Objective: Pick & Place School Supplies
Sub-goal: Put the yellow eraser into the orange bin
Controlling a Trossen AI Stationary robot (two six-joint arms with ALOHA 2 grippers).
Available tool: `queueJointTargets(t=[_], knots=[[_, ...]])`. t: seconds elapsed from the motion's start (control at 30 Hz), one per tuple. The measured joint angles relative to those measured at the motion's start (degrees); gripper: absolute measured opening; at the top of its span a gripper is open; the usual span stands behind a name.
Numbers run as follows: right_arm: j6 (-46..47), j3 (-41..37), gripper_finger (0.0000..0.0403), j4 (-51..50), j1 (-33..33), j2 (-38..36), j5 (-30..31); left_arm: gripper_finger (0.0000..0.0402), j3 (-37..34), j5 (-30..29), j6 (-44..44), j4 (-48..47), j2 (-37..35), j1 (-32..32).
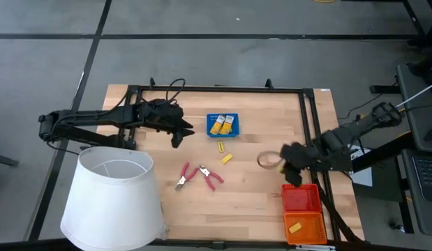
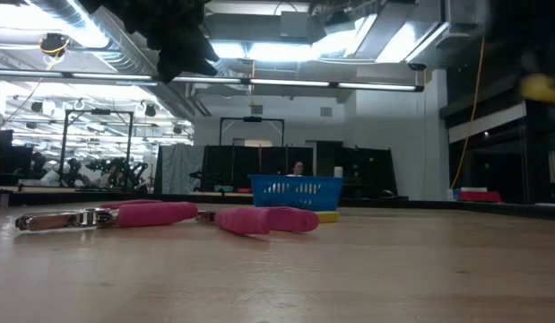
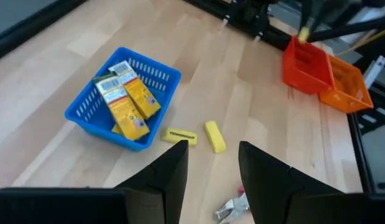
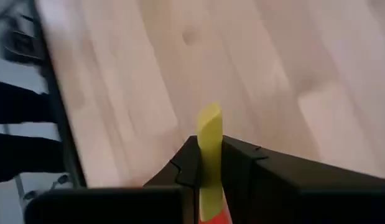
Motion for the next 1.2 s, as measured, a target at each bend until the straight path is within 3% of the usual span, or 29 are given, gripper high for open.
queueJointTargets(t=[0.17, 0.5, 0.7, 0.93, 1.0, 1.2], knots=[[12.65, -6.2, 0.0036, 6.0, 12.22, -0.26, -1.37, 0.0139, 0.0, -1.48, -2.09, 0.06, -0.64, 0.0], [32.06, -7.67, 0.0036, 26.23, 32.49, 6.17, 6.81, 0.0139, 0.0, -4.11, -4.9, -0.18, -1.44, 0.0], [39.95, -5.35, 0.0036, 30.72, 40.47, 14.98, 7.03, 0.0139, 0.0, -4.48, -5.63, -0.14, -1.44, -0.01], [45.63, -3.12, 0.0036, 31.71, 44.63, 22.22, 6.37, 0.0139, 0.0, -4.44, -5.66, -0.07, -1.44, 0.0], [47.69, -2.89, 0.0051, 31.69, 44.99, 22.76, 6.53, 0.0139, 0.0, -4.42, -5.66, -0.07, -1.44, 0.0], [51.94, -2.89, 0.0177, 31.08, 45.23, 22.82, 8.11, 0.0139, 0.0, -4.02, -5.83, -0.05, -1.44, 0.0]])
